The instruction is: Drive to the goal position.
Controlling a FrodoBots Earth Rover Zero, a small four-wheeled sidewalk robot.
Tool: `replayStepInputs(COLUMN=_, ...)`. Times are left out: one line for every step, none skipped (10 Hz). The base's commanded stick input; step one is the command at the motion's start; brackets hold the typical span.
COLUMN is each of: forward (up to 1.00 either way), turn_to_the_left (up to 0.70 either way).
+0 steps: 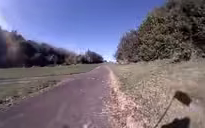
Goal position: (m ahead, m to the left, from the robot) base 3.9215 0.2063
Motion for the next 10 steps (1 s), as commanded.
replayStepInputs(forward=1.0, turn_to_the_left=0.0)
replayStepInputs(forward=1.0, turn_to_the_left=0.0)
replayStepInputs(forward=1.0, turn_to_the_left=0.0)
replayStepInputs(forward=1.0, turn_to_the_left=0.0)
replayStepInputs(forward=1.0, turn_to_the_left=0.0)
replayStepInputs(forward=1.0, turn_to_the_left=0.0)
replayStepInputs(forward=1.0, turn_to_the_left=0.0)
replayStepInputs(forward=1.0, turn_to_the_left=0.0)
replayStepInputs(forward=1.0, turn_to_the_left=0.0)
replayStepInputs(forward=1.0, turn_to_the_left=0.0)
